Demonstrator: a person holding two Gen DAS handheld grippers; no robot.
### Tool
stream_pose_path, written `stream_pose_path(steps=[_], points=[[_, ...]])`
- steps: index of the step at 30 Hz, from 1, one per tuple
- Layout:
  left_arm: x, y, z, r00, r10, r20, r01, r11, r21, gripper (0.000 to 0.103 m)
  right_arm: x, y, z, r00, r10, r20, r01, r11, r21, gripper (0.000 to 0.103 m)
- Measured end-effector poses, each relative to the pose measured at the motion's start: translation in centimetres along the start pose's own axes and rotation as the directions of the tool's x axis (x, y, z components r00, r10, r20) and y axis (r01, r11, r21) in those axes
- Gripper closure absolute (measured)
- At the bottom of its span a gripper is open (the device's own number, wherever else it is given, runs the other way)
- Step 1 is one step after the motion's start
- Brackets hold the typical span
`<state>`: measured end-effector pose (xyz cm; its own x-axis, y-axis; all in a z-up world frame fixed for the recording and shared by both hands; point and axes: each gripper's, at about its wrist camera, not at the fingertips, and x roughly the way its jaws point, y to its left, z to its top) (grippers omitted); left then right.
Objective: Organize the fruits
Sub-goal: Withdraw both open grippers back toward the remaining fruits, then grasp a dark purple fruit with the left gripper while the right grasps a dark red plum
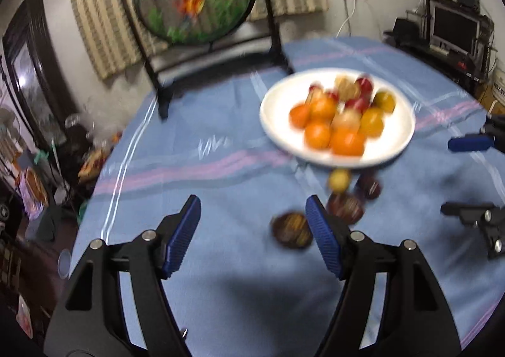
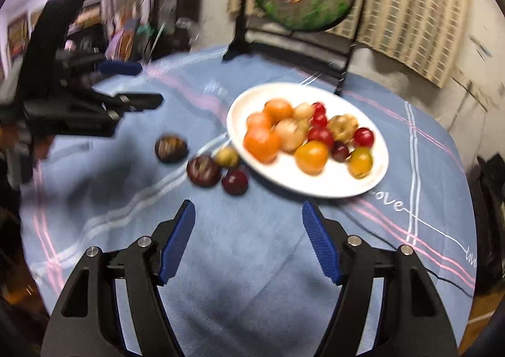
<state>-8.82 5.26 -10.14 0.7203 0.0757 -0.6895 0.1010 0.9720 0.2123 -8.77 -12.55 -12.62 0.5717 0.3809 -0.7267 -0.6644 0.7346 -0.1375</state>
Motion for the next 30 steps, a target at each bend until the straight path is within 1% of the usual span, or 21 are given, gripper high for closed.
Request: stream_pose_path(steps=[3,5,7,9,10,11,16,18,20,21,22,23,27,30], points=[[1.0,1.0,-1.3,0.999,-0.024,-0.045,0.023,1.0,-0.02,0.033,2.4,0.8,0.1,1.0,0.006,-0.028,-0.007,1.0,-0.009,0.032],[1.1,1.3,-1.8,0.998,-0.038,-0.052,0.038,0.999,-0.013,0.032,3.5,1.0,0.1,0.999,0.011,-0.048,-0.012,1.0,-0.009,0.034],[0.8,1.3,-2.4,0.997,-0.052,-0.049,0.052,0.999,0.006,0.032,4.9,1.2,0.5,0.997,0.006,-0.073,-0.008,1.0,-0.024,0.038],[0.7,1.3,-2.7,0.997,-0.066,-0.048,0.066,0.998,0.018,0.032,5.9,1.1,0.6,0.996,0.004,-0.092,-0.007,0.999,-0.035,0.045],[0.7,1.3,-2.9,0.995,-0.08,-0.051,0.081,0.996,0.023,0.032,6.5,1.0,0.8,0.995,0.004,-0.1,-0.007,0.999,-0.034,0.05],[0.7,1.2,-3.1,0.994,-0.09,-0.054,0.092,0.995,0.027,0.032,6.9,0.8,1.0,0.994,0.01,-0.105,-0.013,0.999,-0.031,0.051],[1.1,0.6,-3.7,0.988,-0.132,-0.077,0.136,0.989,0.055,0.032,8.0,0.0,1.6,0.994,0.02,-0.104,-0.022,1.0,-0.018,0.051],[1.3,0.3,-3.7,0.986,-0.144,-0.083,0.149,0.987,0.063,0.032,8.5,-0.5,2.0,0.993,0.046,-0.104,-0.046,0.999,0.007,0.051],[1.7,0.0,-3.6,0.983,-0.157,-0.094,0.163,0.985,0.061,0.032,9.1,-0.8,2.4,0.994,0.047,-0.102,-0.047,0.999,0.007,0.052],[1.8,-0.1,-3.5,0.982,-0.161,-0.098,0.167,0.984,0.058,0.032,9.4,-1.1,2.6,0.993,0.062,-0.1,-0.062,0.998,0.012,0.053],[2.0,-0.3,-3.4,0.981,-0.165,-0.103,0.172,0.984,0.055,0.032,9.4,-1.1,2.7,0.993,0.07,-0.091,-0.07,0.998,0.007,0.06],[2.2,-0.5,-3.3,0.98,-0.167,-0.105,0.173,0.983,0.054,0.032,9.3,-1.0,2.7,0.993,0.083,-0.085,-0.084,0.996,-0.004,0.07],[3.0,-1.1,-2.9,0.978,-0.172,-0.118,0.178,0.983,0.044,0.032,8.4,-0.3,2.3,0.994,0.085,-0.064,-0.088,0.995,-0.043,0.072],[3.6,-1.5,-2.6,0.979,-0.168,-0.119,0.174,0.984,0.039,0.032,6.9,-1.0,1.6,0.994,0.103,-0.046,-0.104,0.995,-0.009,0.072]])
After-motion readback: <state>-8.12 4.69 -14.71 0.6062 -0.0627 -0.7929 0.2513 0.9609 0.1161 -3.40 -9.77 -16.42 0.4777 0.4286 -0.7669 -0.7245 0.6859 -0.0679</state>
